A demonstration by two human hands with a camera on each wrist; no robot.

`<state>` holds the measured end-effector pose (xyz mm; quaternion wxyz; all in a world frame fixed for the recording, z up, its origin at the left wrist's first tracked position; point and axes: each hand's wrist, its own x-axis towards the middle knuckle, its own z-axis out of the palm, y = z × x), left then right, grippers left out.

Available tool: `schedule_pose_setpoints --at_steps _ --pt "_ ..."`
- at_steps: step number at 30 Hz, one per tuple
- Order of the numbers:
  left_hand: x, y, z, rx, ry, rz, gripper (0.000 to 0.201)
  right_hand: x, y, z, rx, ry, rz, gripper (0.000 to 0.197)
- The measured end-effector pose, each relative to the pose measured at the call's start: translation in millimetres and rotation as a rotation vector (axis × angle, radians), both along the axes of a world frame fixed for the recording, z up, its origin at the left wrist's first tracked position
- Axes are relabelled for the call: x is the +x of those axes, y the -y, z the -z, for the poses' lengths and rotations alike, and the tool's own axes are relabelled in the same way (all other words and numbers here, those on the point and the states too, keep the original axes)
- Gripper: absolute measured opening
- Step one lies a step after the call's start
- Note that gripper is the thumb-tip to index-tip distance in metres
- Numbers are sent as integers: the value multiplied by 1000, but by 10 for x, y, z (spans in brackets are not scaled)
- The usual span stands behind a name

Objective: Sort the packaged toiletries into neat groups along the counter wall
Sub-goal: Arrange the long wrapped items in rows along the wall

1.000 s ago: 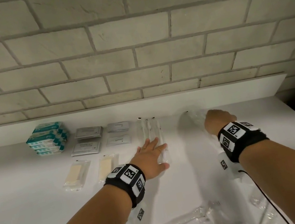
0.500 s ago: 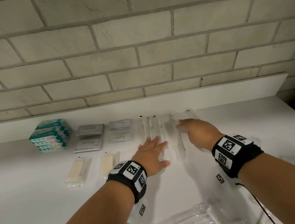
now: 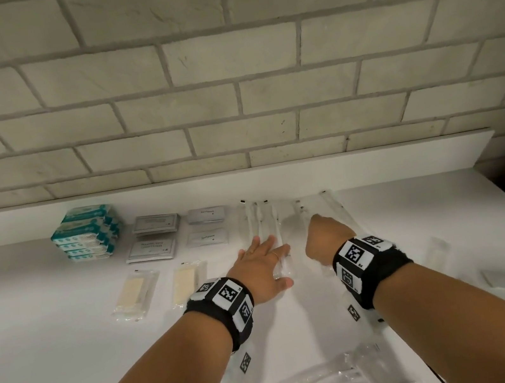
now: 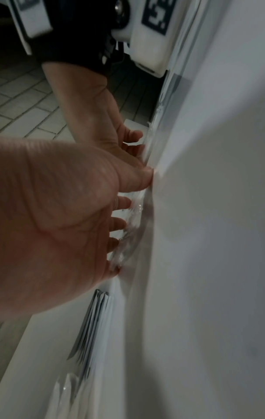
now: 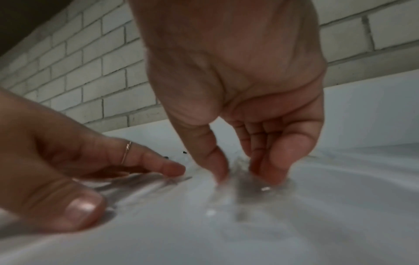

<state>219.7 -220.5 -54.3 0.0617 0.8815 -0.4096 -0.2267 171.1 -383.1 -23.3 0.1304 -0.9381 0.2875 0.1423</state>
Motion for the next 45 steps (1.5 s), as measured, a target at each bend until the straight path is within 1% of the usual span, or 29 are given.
schedule_pose_setpoints --at_steps 1,4,7,9,11,13,15,16,18,19,21,23,25,27,28,29,30,31,32,34,37,39,42,45 --pt "0 1 0 -2 0 0 74 27 2 -14 7 15 27 37" --pt "-3 7 -5 -7 -2 -2 74 101 58 -54 83 -21 90 46" --pt "-2 8 -2 -6 0 -3 74 81 122 -47 91 -120 54 43" --pt "1 9 1 -3 0 -5 74 40 172 -58 99 -50 78 37" --pt "3 13 1 -3 -2 -7 74 17 214 -53 90 86 121 34" --pt "-3 12 -8 -10 -7 -8 74 4 173 -74 81 146 124 41" --pt "-13 5 -18 -10 -11 -7 74 14 81 -56 85 84 11 55" --pt "-19 2 -25 -8 -12 -7 74 13 25 -40 68 26 -64 56" --pt "-28 -2 -52 -8 -15 -6 75 -1 -66 11 3 -36 -176 48" --pt "-35 -1 -68 -5 -13 -5 75 -9 -101 28 -8 -21 -213 43" --pt "-46 6 -86 8 -3 -3 77 -38 -149 41 32 28 -247 38" --pt "-41 8 -81 8 11 -15 80 -60 -129 5 79 84 -202 43" --pt "-37 4 -60 -13 16 -27 83 -61 -3 -65 11 137 -92 48" --pt "-45 6 -50 -40 14 3 84 -71 204 -145 -141 89 71 45" --pt "-54 13 -50 -46 12 28 83 -96 313 -175 -192 38 159 44" --pt "-64 24 -52 -41 11 53 82 -132 429 -181 -202 -9 234 43" --pt "-72 37 -49 -26 11 74 81 -171 527 -183 -178 -42 280 40" --pt "-76 52 -43 -2 11 89 79 -195 611 -164 -144 -67 278 35" --pt "-75 67 -35 26 12 97 77 -208 659 -151 -103 -84 236 31" --pt "-63 94 -23 60 20 92 74 -192 667 -146 -29 -70 151 28" --pt "-39 125 -30 43 26 64 67 -92 532 -134 30 -29 22 25" --pt "-31 139 -32 31 25 53 65 -21 419 -106 65 6 -27 25" --pt "-33 145 -37 19 25 48 64 33 282 -96 214 78 -10 35" --pt "-38 135 -41 8 24 45 64 65 260 -72 275 111 18 35"
